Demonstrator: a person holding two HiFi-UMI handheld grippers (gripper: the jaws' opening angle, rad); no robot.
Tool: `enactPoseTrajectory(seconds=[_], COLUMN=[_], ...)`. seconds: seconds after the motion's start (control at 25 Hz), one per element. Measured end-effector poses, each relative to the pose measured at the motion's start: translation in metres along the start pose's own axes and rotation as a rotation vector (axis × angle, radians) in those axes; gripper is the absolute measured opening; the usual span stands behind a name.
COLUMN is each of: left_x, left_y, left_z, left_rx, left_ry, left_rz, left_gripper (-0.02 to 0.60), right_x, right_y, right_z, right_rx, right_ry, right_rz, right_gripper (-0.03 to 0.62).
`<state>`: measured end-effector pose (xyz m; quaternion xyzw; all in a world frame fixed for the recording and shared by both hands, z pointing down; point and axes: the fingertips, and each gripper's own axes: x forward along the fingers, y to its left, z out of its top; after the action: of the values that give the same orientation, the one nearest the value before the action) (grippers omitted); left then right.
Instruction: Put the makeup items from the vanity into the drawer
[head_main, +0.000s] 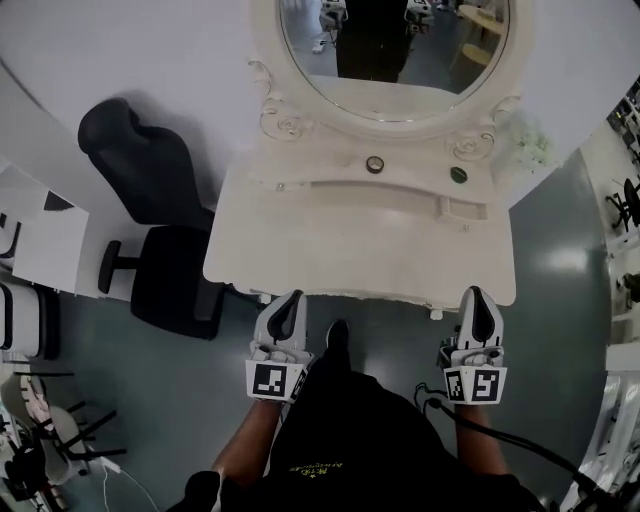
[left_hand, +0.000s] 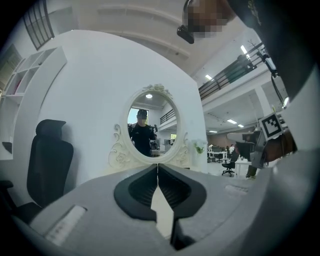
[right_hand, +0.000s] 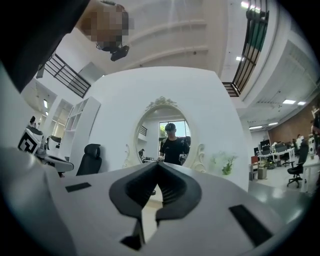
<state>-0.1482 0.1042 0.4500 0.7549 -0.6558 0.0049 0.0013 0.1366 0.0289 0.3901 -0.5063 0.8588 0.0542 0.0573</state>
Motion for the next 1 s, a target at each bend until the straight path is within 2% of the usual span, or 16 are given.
enactPoseTrajectory(seconds=[0.2,0.4,0.6,0.76,0.8,0.84,1.0], left_x=[0.049,0.081,0.096,0.101,0.101,0.1,0.094], left_y=[0.046,0.081,0.094,0.1,0.103,0.105,0.109], left_z=[0.002,-0.007,-0.016,-0.018,-0.016,-0.013,-0.005], left_rx=[-0.03,-0.062,-0.079,-0.076,-0.072,-0.071,-0.074], left_ry=[0.017,0.035,0.058,0.057,0.052,0.048,0.046], left_rz=[0.017,0.038,0.055,0.101,0.12,0.14,0.192], left_gripper=[0.023,0.021,0.022,0.021,0.023,0.022,0.023], right_x=[0.081,0.137,0.184,0.228,0.238,0.246,0.269], right_y=[0.015,0.03,0.042,0.051,0.054,0.058,0.06], right_z=[-0.012,-0.021,-0.029,-0.04,-0.041,-0.042,-0.038], right_rx=[-0.001,-0.024,-0.051,-0.021,-0.004,0.013,0.046], right_ry=[0.024,0.041,0.066,0.063,0.057,0.055,0.039], right_rz=[0.035,0.078,0.146,0.196,0.212,0.231,0.278], right_gripper=[0.002,0.002,0.002,0.006,0.031,0.101,0.28])
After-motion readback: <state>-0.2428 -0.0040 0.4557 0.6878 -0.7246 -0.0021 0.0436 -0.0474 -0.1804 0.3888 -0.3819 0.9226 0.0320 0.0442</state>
